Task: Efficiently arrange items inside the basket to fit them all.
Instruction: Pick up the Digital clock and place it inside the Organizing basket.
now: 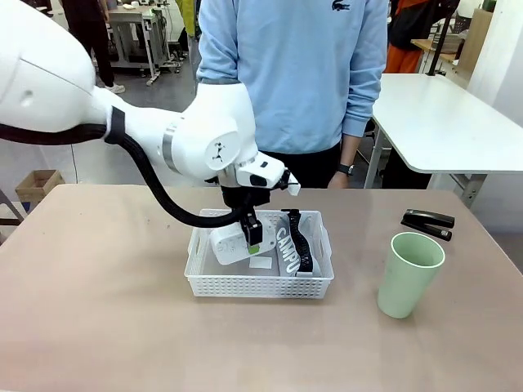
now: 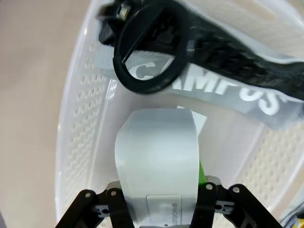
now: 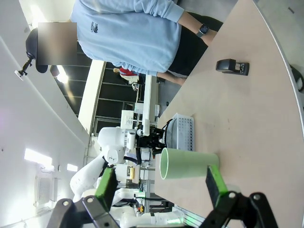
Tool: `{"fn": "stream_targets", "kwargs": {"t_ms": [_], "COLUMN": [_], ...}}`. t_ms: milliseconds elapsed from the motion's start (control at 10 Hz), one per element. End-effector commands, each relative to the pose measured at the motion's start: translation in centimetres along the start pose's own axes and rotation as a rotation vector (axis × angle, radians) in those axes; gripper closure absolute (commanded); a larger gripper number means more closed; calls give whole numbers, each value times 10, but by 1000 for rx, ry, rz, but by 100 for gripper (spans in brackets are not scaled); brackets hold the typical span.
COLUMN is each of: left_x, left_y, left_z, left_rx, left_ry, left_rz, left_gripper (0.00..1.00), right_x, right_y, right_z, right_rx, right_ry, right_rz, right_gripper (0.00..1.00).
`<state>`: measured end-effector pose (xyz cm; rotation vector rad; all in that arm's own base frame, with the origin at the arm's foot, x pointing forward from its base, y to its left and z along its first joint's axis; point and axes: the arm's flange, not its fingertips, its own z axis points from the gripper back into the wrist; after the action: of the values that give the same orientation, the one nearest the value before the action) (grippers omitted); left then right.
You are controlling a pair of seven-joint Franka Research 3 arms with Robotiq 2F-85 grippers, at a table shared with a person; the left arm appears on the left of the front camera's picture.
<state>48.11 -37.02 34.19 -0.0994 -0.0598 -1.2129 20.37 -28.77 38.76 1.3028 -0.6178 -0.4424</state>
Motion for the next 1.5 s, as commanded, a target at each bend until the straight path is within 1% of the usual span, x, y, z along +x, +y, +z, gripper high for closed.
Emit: {"fn": "stream_targets", "kwargs": {"t_ms": [0, 300, 800, 900, 1000, 1100, 1400], "left_x": [9, 7, 7, 7, 8, 8, 4], "left_y": [3, 5, 5, 5, 5, 5, 2], "left_z": [2, -1, -5, -7, -8, -8, -4], "left_rx": [21, 28, 17, 12, 5, -1, 5], "left_ry": [53, 62, 77, 80, 82, 80, 72], "left_rz": [28, 41, 25, 22, 15, 6, -3], "left_gripper": [49, 49, 49, 46, 17, 0, 0], "right_x": [2, 2, 2, 2, 2, 2, 2], "right_y": [1, 1, 1, 1, 1, 1, 1], "right_z": [-1, -1, -1, -1, -1, -1, -1], "right_rx": [16, 16, 16, 16, 16, 16, 16], "right_ry": [-16, -16, -16, -16, -16, -16, -16], "right_rz": [26, 26, 26, 26, 26, 26, 26], "right_gripper": [0, 0, 0, 0, 0, 0, 0]}}
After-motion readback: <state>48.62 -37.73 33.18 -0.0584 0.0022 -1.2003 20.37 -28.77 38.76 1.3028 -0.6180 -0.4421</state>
